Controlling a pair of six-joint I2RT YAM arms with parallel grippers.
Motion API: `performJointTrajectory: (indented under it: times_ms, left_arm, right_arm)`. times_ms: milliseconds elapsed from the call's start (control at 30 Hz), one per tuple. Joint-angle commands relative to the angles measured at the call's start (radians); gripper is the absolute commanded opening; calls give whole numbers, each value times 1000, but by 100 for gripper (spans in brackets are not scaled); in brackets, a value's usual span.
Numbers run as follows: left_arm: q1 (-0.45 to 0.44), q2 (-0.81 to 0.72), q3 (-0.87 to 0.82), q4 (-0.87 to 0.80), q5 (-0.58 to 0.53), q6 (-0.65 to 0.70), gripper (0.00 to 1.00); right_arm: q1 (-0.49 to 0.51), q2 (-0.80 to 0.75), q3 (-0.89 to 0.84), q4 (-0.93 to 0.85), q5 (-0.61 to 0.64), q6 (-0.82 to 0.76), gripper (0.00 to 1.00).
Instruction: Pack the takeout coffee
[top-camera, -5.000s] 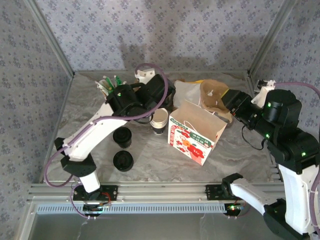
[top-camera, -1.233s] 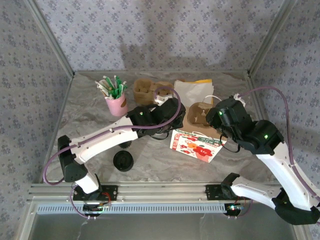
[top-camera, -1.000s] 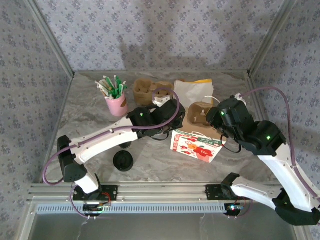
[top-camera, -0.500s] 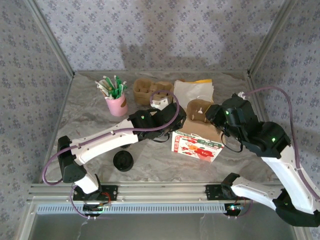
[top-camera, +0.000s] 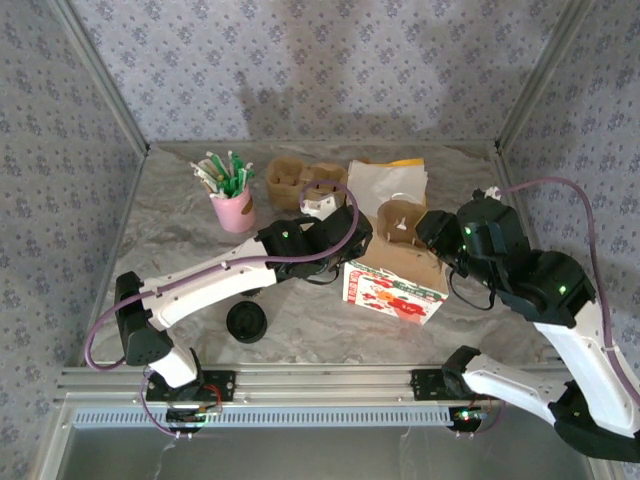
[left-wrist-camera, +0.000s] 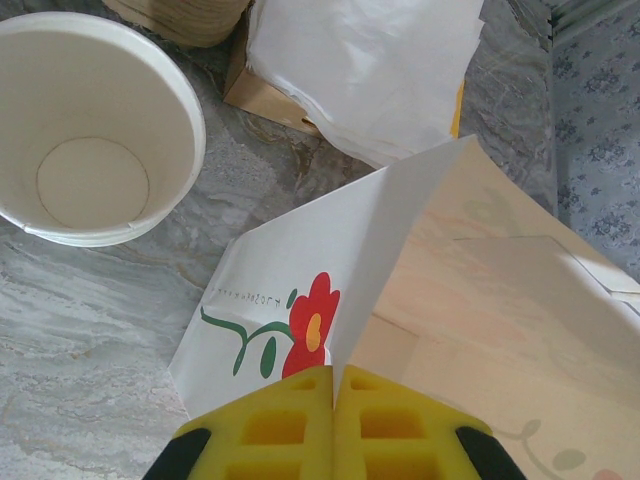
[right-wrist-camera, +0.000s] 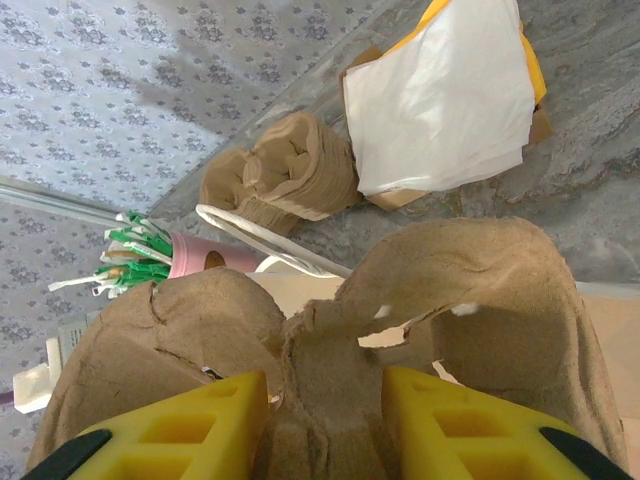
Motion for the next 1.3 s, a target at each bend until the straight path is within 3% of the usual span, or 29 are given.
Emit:
performJointTrajectory:
  times_ms: [0,133,233,367,600,867,1267]
  left_arm:
    - [-2,-11,41,-7,-21,8,0]
    - [-5,-11,44,-2,-7,8,1]
    - [-10,-21,40,1,-8,9,13]
    - [-16,-43,18,-1,-17,-2,16]
    - [-16,-57,-15,24,-43,-33,0]
    - [-10,-29,18,37,-81,-69,0]
    - [24,-19,7,-6,-122,-234,0]
  right_arm:
    - [-2,-16,34,-35,-15,20,36]
    - [-14,-8,45,-41,-25,9,37]
    - [-52,5,48,-39,-56,-12,37]
    - [-119,25,44,-19,-135,-40,37]
    - [-198,73,72,-2,-240,-84,37]
    - [-261,125,110,12,-329,-118,37]
    - [-318,177,171,34,-423,-151,37]
